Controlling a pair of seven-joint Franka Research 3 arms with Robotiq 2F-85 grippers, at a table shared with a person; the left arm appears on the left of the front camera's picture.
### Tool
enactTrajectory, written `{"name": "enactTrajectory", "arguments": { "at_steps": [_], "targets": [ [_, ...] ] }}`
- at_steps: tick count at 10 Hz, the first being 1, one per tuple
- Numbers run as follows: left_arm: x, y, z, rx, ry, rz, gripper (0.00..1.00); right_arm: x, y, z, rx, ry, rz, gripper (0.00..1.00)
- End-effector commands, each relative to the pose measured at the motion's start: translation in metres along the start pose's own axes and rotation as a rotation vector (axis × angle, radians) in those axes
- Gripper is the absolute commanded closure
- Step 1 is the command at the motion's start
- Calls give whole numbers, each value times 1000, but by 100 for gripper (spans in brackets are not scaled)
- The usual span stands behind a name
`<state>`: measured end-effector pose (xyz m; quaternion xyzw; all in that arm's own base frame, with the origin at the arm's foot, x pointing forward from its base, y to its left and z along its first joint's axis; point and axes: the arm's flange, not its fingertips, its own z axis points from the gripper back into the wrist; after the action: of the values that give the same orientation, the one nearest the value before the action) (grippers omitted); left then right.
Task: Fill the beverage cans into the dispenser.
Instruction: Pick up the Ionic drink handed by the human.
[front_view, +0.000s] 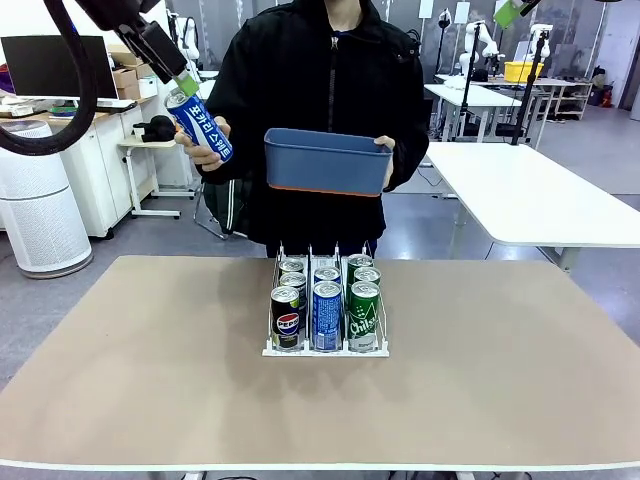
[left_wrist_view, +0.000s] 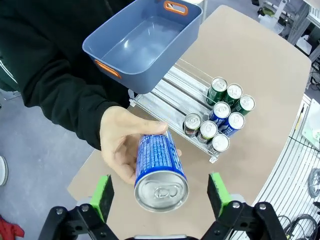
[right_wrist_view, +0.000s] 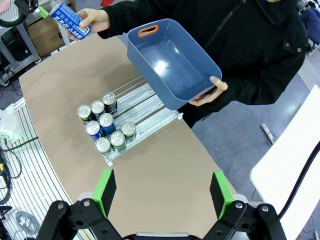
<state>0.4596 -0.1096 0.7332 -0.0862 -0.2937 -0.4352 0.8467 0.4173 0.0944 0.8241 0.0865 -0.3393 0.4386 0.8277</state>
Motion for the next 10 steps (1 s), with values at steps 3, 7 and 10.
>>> {"name": "enactTrajectory", "arguments": {
  "at_steps": [3, 7, 10],
  "targets": [
    [-5, 6, -11, -4, 14, -12, 0, -2, 1, 0, 0, 0, -7, 0],
    [-10, 4, -20, 4, 20, 16, 0, -2, 1, 0, 0, 0, -7, 0],
    [-13, 5, -26, 8, 16, 33, 0, -2, 1, 0, 0, 0, -7, 0]
  ]
}}
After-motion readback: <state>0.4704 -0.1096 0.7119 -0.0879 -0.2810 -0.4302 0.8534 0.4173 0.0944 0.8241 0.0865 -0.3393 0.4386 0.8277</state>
